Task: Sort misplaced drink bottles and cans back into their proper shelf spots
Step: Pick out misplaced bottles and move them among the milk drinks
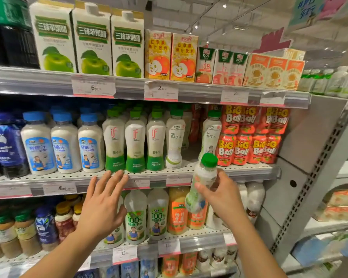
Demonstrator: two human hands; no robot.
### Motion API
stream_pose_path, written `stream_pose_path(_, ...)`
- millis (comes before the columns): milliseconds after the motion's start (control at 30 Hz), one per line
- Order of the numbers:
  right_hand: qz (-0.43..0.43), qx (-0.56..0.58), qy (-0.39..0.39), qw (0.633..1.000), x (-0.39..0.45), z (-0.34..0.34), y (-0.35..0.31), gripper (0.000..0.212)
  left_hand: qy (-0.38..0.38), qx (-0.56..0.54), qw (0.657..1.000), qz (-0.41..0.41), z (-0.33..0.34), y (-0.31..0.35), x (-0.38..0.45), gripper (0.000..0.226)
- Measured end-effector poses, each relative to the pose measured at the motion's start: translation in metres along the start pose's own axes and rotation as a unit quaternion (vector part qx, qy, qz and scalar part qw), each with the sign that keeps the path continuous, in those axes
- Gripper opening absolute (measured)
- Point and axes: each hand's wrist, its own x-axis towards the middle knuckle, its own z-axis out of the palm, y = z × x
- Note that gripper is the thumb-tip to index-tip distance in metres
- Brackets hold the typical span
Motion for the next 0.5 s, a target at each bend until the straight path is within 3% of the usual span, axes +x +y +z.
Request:
stream_pose_path(133,-0.045,0.012,0.089,0.995,0.045,-0.003,-0.029,0.047,-0.009,0.009,1.000,-0.008,0.001,0.001,0.000,0.095)
stream_pose_path(300,-0.066,-0.006,0.110,0.992,0.071,0.001,-0.049,0.070,-0.020,0.018,1.000,-0.011,0.000,0.000,0.001,0.097)
stream_pose_path(500,-0.093,-0.045,0.121,0.987,0.082,0.002,-0.057,0.067,-0.012,0.019,1.000,-0.010,0.002,0.002,0.000,0.096)
